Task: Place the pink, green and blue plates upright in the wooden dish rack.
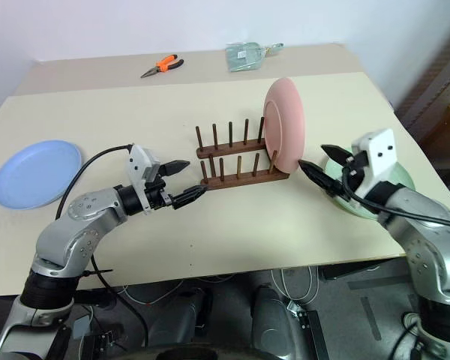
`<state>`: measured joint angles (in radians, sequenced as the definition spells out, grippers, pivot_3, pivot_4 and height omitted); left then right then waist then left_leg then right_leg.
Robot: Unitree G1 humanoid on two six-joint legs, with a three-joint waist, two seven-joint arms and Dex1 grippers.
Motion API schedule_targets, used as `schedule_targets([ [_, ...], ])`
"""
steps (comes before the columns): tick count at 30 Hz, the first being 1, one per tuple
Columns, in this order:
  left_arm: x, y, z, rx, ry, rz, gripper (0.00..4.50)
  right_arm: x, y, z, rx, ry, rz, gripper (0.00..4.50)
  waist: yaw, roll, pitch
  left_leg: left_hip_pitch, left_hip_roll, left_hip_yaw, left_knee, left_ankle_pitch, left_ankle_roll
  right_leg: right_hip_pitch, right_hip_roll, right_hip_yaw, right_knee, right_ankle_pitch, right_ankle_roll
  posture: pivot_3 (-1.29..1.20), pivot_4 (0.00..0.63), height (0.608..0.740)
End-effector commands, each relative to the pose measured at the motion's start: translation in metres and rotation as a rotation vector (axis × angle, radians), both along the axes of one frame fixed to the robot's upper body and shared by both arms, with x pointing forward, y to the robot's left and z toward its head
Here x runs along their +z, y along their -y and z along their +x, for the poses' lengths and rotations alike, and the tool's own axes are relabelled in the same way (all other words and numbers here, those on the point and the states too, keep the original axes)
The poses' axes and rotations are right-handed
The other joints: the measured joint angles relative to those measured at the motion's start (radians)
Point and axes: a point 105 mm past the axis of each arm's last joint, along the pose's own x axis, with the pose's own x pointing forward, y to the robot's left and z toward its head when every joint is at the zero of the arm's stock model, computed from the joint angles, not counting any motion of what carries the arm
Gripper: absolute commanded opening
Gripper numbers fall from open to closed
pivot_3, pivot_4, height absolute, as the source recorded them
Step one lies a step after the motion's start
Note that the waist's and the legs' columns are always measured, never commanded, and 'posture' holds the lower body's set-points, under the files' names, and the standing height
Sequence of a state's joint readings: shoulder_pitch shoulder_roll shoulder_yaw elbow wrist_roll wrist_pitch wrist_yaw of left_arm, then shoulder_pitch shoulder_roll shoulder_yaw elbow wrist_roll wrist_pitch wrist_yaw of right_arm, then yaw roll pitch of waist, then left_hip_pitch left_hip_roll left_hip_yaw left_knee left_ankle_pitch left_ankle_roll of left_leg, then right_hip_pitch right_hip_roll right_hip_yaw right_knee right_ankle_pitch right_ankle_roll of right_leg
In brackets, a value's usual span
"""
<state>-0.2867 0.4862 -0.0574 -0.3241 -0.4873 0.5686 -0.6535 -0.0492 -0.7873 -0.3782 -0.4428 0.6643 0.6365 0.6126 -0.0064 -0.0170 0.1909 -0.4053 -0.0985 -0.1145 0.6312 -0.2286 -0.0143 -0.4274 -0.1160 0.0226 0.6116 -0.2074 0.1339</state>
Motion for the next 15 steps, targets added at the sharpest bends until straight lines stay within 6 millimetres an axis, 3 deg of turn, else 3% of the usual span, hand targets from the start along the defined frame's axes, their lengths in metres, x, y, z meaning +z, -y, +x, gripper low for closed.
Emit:
schedule_targets([
  [1, 0.009, -0.017, 0.005, 0.059, 0.064, 0.016, 4.41, 0.0, 0.011, -0.01, 0.021, -0.008, -0.066, 3.19, -0.003, 0.0, 0.0, 0.0, 0.0, 0.0, 0.0, 0.0, 0.0, 0.0, 0.0, 0.0, 0.0, 0.0, -0.001, 0.0, 0.15, 0.732],
  [5, 0.005, -0.035, 0.008, 0.116, 0.053, 0.039, 4.5, -0.022, 0.017, -0.015, 0.027, -0.089, -0.146, 4.39, -0.003, 0.0, 0.0, 0.0, 0.001, 0.001, 0.0, 0.0, 0.0, 0.0, 0.0, 0.0, 0.0, -0.001, -0.002, 0.0, 0.15, 0.732],
  [11, -0.001, -0.05, 0.004, 0.162, 0.037, 0.059, 4.5, -0.033, 0.017, -0.006, -0.001, -0.071, -0.219, 4.45, 0.0, 0.0, 0.0, 0.0, 0.0, 0.001, 0.0, 0.0, 0.0, 0.0, 0.0, 0.0, 0.0, -0.001, -0.002, 0.0, 0.15, 0.732],
  [15, -0.007, -0.075, 0.0, 0.25, 0.013, 0.071, 4.5, -0.045, 0.027, 0.002, -0.044, -0.067, -0.318, 4.45, -0.001, 0.0, 0.0, 0.0, 0.0, 0.0, 0.0, 0.0, 0.0, 0.0, 0.0, 0.0, 0.0, -0.001, -0.002, 0.0, 0.15, 0.732],
])
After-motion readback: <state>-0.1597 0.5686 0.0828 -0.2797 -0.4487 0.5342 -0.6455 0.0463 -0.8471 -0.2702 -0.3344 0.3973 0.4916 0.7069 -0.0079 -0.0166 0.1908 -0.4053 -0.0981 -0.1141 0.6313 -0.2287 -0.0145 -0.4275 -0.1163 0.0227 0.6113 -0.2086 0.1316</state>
